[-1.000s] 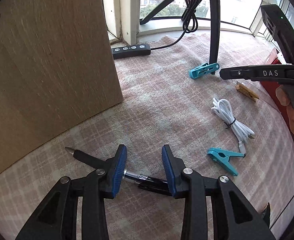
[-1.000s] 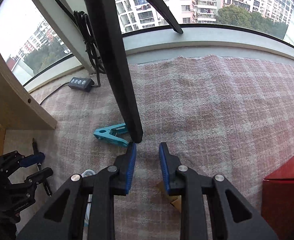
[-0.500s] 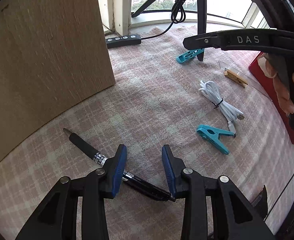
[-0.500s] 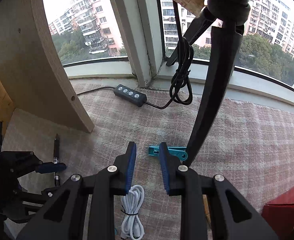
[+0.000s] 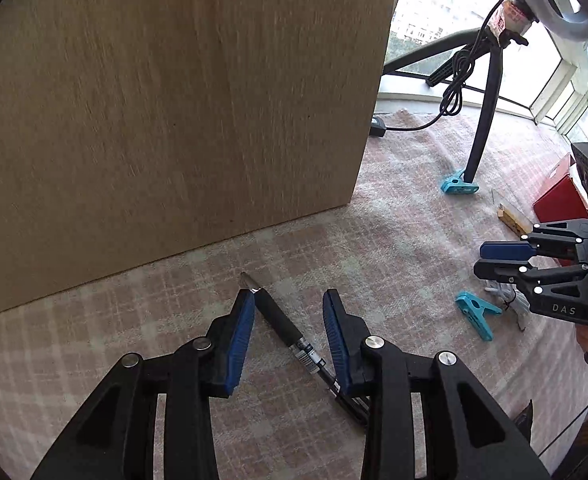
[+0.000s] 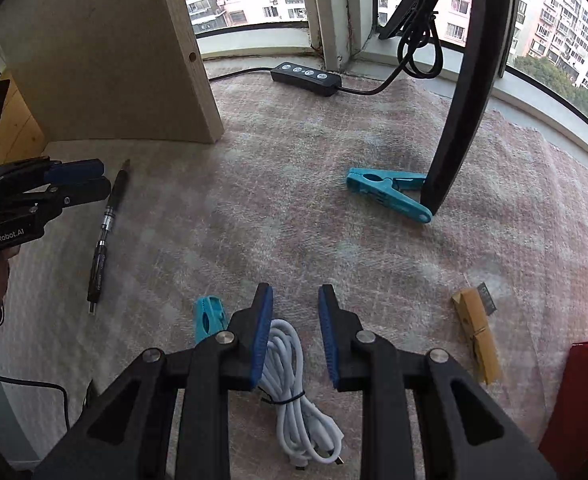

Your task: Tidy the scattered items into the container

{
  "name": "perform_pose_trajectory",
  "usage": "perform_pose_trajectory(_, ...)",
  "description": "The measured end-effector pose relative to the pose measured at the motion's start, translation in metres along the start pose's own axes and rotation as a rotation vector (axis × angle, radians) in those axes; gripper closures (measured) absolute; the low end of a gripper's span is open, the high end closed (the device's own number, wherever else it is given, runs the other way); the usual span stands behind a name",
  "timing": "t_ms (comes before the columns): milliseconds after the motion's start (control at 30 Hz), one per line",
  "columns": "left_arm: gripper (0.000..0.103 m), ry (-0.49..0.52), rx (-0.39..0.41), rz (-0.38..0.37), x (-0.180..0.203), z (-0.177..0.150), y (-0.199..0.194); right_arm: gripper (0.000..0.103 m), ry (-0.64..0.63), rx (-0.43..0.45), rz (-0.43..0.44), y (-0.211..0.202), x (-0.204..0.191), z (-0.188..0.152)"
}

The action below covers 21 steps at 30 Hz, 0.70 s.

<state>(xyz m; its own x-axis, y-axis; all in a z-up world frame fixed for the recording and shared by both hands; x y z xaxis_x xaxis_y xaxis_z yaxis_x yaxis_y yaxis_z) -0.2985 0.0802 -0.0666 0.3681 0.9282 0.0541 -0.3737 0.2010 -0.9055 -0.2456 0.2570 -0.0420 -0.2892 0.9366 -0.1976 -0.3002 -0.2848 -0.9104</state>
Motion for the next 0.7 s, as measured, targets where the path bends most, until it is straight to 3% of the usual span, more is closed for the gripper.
perform_pose_trajectory(267,0.069,0.006,-0.052,0.001,0.012,-0.010,0.014,0.079,0.038,0.053,0.004,-0.002,-0.009,0.012)
perform_pose_trajectory(367,0.083,0.029,-0.066,-0.033,0.027,-0.020,0.009,0.079,0.016,0.028,0.013,0.005,-0.023,0.008)
perform_pose_trajectory(433,0.084,0.055,-0.063,-0.040,0.039,-0.029,0.004,0.080,-0.013,0.020,-0.007,0.009,-0.032,0.001)
perform_pose_trajectory(600,0.091,0.118,-0.101,-0.121,0.076,-0.062,-0.013,0.085,-0.026,-0.008,-0.005,0.000,-0.043,-0.030)
perform_pose_trajectory(700,0.091,0.209,-0.155,-0.220,0.105,-0.093,-0.030,0.085,-0.048,-0.062,0.076,-0.011,-0.057,-0.064)
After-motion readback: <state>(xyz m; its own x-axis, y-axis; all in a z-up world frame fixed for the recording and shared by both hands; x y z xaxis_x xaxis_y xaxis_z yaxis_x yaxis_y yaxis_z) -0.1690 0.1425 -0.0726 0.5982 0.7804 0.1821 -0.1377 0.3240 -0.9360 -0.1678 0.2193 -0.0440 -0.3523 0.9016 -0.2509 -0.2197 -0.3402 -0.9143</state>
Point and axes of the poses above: each gripper's, at about its wrist camera, not at the fingertips, and y roughly the way its jaws point, x to its right, z to its top, the point moved 8 cm from there along y, roughly the way its jaws point, and after that the axes turned 3 degrees about z, right-handed, at the moved point
